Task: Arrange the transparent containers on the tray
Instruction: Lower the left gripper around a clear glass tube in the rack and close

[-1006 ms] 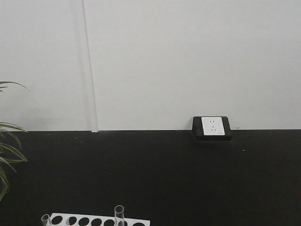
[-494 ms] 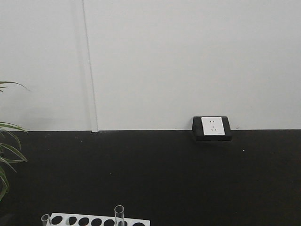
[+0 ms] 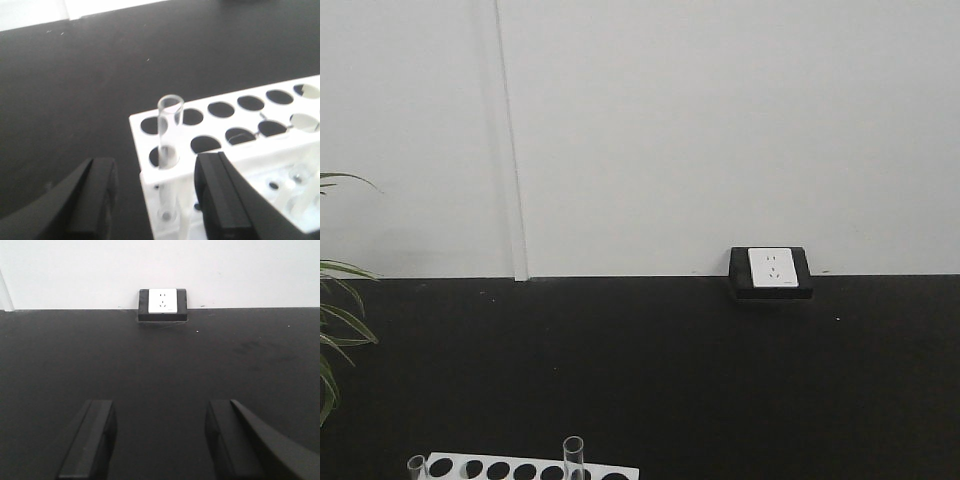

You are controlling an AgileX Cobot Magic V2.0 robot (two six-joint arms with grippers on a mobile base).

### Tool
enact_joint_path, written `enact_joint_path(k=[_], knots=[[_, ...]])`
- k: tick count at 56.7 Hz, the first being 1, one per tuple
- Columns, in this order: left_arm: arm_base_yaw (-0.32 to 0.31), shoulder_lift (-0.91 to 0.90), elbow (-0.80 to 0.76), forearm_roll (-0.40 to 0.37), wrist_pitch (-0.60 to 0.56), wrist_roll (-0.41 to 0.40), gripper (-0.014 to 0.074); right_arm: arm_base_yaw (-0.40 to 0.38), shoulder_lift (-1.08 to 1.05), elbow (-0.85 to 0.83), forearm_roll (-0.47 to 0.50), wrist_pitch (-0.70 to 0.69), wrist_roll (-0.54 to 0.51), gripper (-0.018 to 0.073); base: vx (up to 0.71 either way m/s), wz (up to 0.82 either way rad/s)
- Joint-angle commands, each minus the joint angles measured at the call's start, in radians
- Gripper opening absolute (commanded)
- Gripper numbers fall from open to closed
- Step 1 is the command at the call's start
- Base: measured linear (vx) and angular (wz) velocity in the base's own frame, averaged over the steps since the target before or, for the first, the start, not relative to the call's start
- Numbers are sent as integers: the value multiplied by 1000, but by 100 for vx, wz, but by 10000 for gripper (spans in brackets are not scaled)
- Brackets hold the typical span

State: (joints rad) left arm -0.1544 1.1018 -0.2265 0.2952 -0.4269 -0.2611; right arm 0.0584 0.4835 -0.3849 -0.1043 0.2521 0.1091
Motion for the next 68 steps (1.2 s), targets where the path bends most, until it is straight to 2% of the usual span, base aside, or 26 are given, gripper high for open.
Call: enact_joint_path(k=[1,15,26,33,45,55,68], knots=[[-6,38,-25,-7,-154,-9,497,0,10,-33,-6,-83,-9,472,0,0],[-6,165,-69,-7,-259,-9,510,0,10,-33,-10,-70,-9,472,0,0],[-6,238,-138,-7,-255,-9,510,0,10,-33,-13,-46,-10,472,0,0],[-6,281,-153,13,-278,-44,510,0,10,-33,-15,-43,-10,472,0,0],[-6,333,-158,18,-322,-47,491,0,10,-33,-67,-42,-11,472,0,0],[-6,350,-158,18,-347,-49,419,0,10,-33,-75,-44,-11,472,0,0],[-6,350,-158,19,-348,-50,248,0,10,-33,-61,-84,-9,470,0,0]])
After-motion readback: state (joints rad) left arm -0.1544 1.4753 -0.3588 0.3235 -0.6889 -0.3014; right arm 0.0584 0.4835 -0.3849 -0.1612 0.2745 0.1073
